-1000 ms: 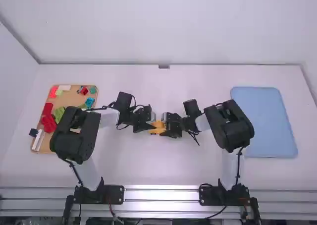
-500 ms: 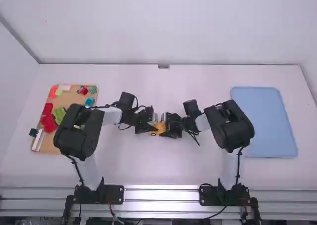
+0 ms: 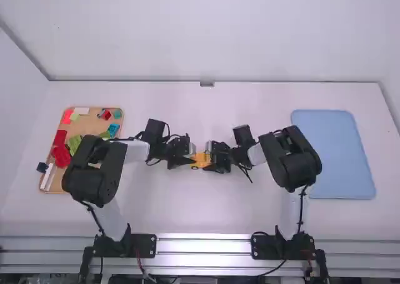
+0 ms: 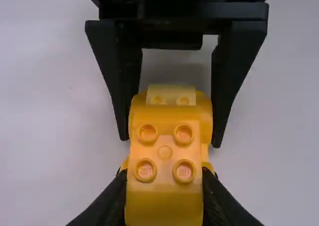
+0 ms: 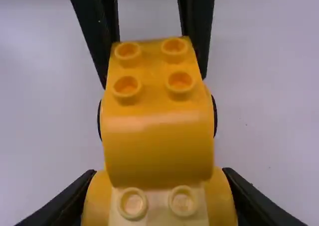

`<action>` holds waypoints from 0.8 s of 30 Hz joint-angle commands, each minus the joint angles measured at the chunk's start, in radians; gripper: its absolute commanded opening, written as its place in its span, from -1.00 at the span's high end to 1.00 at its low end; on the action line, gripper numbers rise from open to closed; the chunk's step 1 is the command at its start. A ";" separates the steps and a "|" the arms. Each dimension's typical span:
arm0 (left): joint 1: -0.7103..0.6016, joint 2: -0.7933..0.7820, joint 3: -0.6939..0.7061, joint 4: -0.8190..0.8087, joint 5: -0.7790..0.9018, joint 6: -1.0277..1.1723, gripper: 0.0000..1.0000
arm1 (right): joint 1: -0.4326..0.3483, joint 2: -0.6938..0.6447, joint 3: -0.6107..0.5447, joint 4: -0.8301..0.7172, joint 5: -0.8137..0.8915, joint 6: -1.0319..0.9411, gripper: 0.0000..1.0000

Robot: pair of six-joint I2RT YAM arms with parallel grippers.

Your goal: Assemble lego blocks to make yellow taxi

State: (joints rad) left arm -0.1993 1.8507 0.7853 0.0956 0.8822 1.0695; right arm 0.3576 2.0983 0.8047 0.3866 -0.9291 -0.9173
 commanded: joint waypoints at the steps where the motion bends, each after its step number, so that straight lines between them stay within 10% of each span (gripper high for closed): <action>1: -0.012 0.045 -0.027 0.000 0.000 -0.033 0.97 | 0.016 0.010 0.001 -0.006 0.010 0.004 0.21; 24: -0.082 0.078 0.000 -0.092 -0.101 -0.007 0.97 | 0.016 0.010 0.001 -0.006 0.010 0.004 0.21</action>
State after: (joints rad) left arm -0.2226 1.8828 0.8204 0.0387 0.9031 1.0626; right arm 0.3679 2.0979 0.8047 0.3809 -0.9371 -0.9234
